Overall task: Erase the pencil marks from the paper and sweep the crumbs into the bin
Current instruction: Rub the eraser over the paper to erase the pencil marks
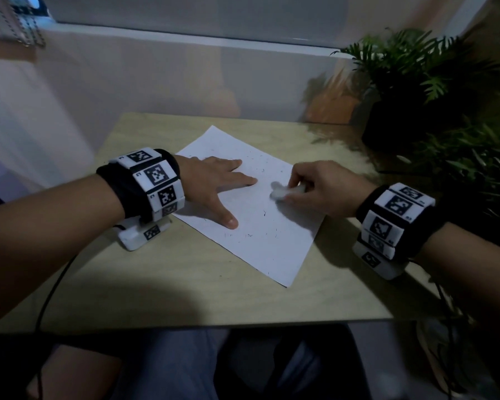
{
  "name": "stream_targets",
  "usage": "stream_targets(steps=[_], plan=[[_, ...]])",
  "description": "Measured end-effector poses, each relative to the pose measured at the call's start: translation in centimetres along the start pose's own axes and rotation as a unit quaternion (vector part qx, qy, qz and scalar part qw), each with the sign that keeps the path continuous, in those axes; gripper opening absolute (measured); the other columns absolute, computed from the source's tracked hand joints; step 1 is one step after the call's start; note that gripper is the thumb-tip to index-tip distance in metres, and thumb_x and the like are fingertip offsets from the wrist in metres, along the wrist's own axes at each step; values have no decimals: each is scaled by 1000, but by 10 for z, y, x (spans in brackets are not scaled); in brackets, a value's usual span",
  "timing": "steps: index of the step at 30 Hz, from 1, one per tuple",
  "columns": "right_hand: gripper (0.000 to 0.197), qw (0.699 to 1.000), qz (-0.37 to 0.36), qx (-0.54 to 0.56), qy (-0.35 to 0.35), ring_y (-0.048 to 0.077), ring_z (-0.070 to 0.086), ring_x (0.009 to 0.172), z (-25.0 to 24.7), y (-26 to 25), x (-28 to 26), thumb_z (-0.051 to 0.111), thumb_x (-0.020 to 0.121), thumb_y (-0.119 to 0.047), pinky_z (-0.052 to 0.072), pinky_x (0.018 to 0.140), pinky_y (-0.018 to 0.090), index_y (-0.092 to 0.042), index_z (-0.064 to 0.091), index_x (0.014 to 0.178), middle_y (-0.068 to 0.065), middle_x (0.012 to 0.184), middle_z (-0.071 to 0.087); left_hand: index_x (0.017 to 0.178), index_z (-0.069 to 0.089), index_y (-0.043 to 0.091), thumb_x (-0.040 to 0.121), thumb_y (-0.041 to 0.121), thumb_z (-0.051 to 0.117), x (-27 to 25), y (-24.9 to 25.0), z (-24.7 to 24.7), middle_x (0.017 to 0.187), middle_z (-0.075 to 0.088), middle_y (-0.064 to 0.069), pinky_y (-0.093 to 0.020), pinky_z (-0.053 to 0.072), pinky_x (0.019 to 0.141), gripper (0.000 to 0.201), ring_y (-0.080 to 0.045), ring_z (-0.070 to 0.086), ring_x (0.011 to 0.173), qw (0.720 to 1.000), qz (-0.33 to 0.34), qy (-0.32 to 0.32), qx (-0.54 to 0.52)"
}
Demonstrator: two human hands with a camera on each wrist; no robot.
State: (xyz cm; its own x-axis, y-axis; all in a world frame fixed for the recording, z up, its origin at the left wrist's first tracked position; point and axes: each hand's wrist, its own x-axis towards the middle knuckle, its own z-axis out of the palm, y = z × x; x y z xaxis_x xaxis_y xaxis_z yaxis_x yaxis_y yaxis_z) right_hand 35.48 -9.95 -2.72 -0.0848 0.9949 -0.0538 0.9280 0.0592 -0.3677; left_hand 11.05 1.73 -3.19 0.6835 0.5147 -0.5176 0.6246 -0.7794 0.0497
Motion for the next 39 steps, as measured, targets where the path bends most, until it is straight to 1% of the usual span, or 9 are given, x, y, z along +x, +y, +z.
stream_targets(steps=[3,8,13,18,22,28,33,37,39], plan=[[26,999,-19,24,-41,5,51,66,0,-5,-2,74,84,-48,39,59,18,-26,61,85,-11,74,58,152,-8,59,71,89,57,-1,2,-2,167,-22,12,-55,4,125,108,-16,-14,155,1000,-4,-5,0],[38,998,22,-32,43,16,56,73,-1,3,10,68,81,-61,44,63,34,-23,61,84,-8,77,60,155,-7,56,74,83,61,-2,6,-6,167,-21,11,-56,4,124,108,-16,-14,155,1000,-7,-10,0],[34,998,-5,42,-43,8,53,66,2,-6,5,74,80,-58,42,62,27,-26,63,82,-9,74,61,154,-6,57,74,82,62,-3,8,-7,167,-22,12,-55,3,125,107,-16,-15,155,1000,-5,-13,-5],[36,998,28,-38,30,15,57,76,1,-3,10,66,84,-60,40,60,30,-25,62,90,-6,82,64,153,-7,59,72,85,61,-1,4,-4,166,-23,14,-57,4,124,109,-15,-15,155,1000,-4,-11,-10],[26,997,-28,17,-74,7,52,67,4,-13,3,72,85,-51,41,63,24,-27,64,90,-10,73,59,154,-5,57,74,82,63,-1,6,-7,166,-23,14,-55,3,125,108,-14,-16,155,1000,-2,-15,-9],[39,996,42,-47,56,19,58,76,2,-1,15,62,85,-63,45,66,33,-24,61,86,-4,80,64,153,-4,58,71,84,62,-2,4,-5,166,-22,15,-56,4,125,109,-14,-15,155,1000,0,-11,-13],[34,998,4,11,-57,14,54,73,3,-12,8,69,82,-59,42,64,29,-27,65,92,-10,76,58,154,-4,57,71,84,63,0,4,-5,166,-22,14,-57,4,124,110,-15,-15,155,1000,0,-10,-15],[36,997,50,-52,36,19,58,80,2,-2,16,64,84,-62,40,64,31,-27,63,91,-6,83,62,149,-7,64,53,101,49,2,-1,3,166,-20,17,-55,5,125,116,-13,-13,155,1000,9,4,-17],[37,998,27,-43,37,17,57,76,5,-5,14,63,84,-62,41,62,31,-25,63,88,-7,80,62,151,-6,62,59,96,53,2,0,2,166,-20,16,-55,4,125,115,-14,-13,155,1000,8,2,-12]])
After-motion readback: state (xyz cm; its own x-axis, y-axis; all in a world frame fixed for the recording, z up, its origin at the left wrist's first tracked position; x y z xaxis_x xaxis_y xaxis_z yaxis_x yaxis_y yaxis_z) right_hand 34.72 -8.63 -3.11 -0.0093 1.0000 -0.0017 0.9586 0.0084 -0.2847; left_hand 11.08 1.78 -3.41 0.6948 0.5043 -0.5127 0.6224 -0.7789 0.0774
